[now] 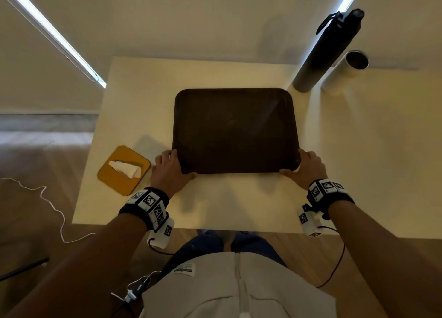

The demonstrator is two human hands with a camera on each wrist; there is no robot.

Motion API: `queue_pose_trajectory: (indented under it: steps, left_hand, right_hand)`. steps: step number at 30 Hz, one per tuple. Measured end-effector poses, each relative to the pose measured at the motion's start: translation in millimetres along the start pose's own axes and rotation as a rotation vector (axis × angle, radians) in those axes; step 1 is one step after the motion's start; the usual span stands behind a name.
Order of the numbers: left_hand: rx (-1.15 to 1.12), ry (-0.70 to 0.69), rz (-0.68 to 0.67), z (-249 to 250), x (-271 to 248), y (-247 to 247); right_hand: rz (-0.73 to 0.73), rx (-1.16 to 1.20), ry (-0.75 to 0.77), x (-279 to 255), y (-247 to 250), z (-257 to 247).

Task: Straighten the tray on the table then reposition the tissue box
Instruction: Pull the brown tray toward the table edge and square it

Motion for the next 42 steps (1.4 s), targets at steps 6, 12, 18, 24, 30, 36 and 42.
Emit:
queue_pose_trajectory:
  steps: [6, 12, 18, 24, 30, 36, 42]
  left_hand:
    - [0.030, 0.003, -0.013, 3, 20, 12]
    - [0.028, 0.031, -0.027, -3, 55, 29]
    - [-0.007, 0.063, -0.045, -11, 87, 46]
    - [-0.026, 0.063, -0.045, -15, 102, 55]
    - [-0.039, 0.046, -0.016, -18, 98, 52]
    - [-0.044, 0.042, -0.019, -17, 96, 51]
    - [-0.035, 0.031, -0.017, -16, 96, 51]
  right_hand:
    - [0.005, -0.013, 0.011, 10, 2, -8]
    - [-0.013, 0.002, -0.001, 36, 8, -30]
    - [-0.035, 0.058, -0.017, 57, 15, -54]
    - [-0.035, 0.115, -0.037, 63, 16, -61]
    - [-0.029, 0.129, -0.044, 58, 12, -58]
    - [-0.042, 0.131, -0.045, 59, 13, -59]
    - [-0.036, 0.152, -0.040, 57, 14, -58]
Point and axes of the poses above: each hand's wrist, its own x-axis towards the middle knuckle, its own y-axis out of the back of the hand, z = x × y, the point moved 10 cm from there along x, towards the middle knuckle, and after that the axes turned 11 degrees about -y, right-handed, at the moved point
